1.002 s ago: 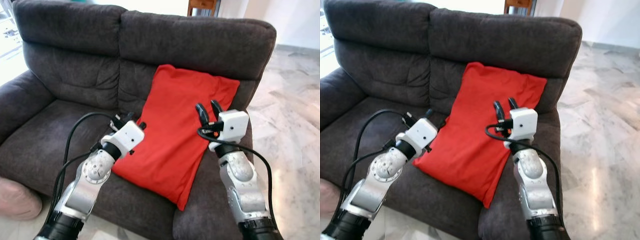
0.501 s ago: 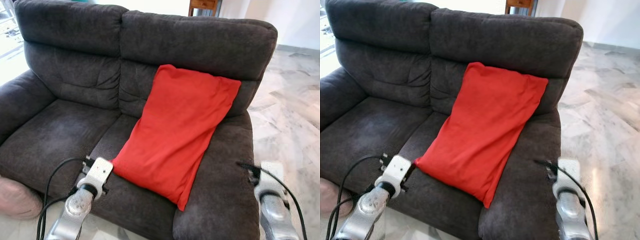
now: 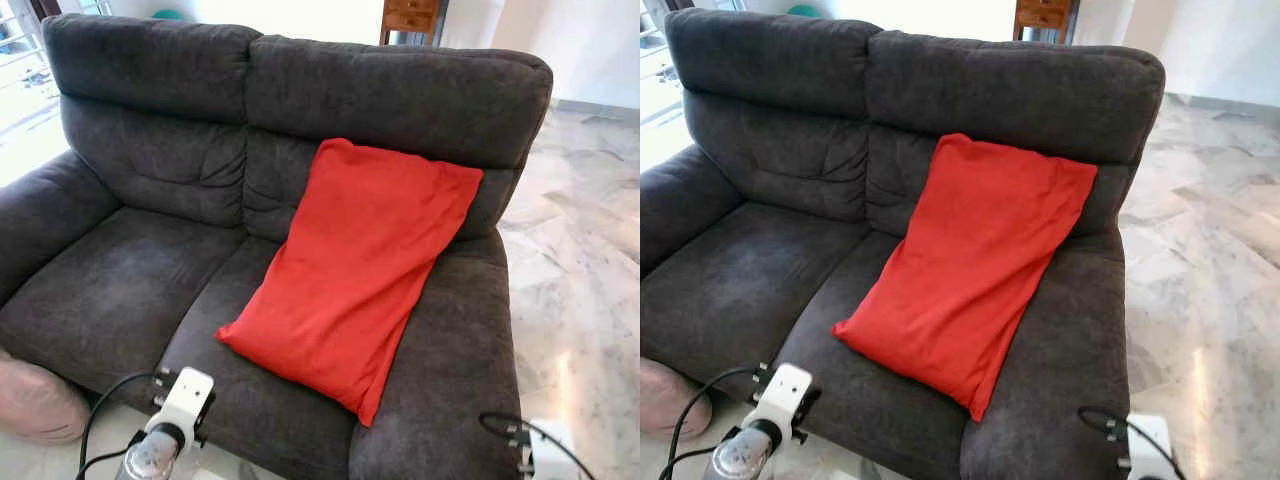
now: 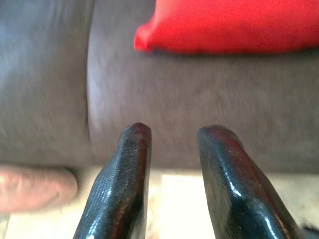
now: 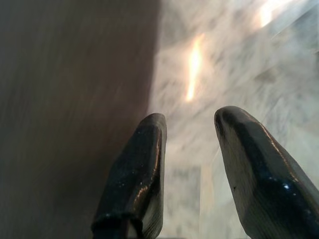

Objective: Move the pillow to the sofa from floor

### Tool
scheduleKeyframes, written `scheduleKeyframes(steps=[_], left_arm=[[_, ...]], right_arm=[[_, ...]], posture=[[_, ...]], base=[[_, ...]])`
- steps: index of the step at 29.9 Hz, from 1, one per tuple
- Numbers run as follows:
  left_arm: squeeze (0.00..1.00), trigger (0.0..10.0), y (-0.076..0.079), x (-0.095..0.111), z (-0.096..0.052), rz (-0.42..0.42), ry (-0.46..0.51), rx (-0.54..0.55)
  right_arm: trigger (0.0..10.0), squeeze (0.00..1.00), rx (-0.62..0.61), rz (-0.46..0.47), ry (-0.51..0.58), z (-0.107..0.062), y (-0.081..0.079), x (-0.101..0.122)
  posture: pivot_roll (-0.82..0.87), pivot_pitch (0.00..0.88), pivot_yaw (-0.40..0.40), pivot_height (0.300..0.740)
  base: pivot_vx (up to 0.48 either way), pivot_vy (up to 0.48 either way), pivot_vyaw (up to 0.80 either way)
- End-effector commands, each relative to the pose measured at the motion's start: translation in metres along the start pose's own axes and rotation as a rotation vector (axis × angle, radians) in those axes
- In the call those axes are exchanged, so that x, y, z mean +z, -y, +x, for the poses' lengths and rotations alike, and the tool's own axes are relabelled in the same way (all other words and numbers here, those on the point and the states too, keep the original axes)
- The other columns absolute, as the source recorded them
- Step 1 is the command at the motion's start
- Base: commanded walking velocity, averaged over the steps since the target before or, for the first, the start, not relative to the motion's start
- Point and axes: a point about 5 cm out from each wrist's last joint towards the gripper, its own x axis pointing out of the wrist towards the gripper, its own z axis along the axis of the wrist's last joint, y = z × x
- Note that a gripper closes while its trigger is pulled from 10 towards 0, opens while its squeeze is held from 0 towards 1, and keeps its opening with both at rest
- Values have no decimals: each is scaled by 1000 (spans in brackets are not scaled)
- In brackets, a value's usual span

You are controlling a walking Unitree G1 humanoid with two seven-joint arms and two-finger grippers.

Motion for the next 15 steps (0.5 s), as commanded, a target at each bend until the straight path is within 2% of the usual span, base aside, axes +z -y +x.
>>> scheduleKeyframes(steps=[1,8,9,13,15], left_arm=[[0,10000,6,-12,-4,-3,-42,-16],[0,10000,13,-30,-7,-50,-130,-19],[0,10000,15,-33,-7,-56,-151,-28],[0,10000,20,-43,-11,-80,-212,-38],[0,10000,22,-47,-13,-88,-231,-43]], right_arm=[[10000,0,29,-41,-58,-4,-5,-14],[10000,0,94,-91,-116,-10,-20,-29],[10000,0,125,-153,-118,-12,-25,-32],[10000,0,163,-217,-135,-15,-32,-36],[10000,0,156,-217,-166,-16,-31,-41]], posture=[[54,0,4,740],[49,0,3,740],[56,0,1,740],[59,0,1,740],[50,0,2,740]], base=[[0,0,0],[0,0,0],[0,0,0],[0,0,0],[0,0,0]])
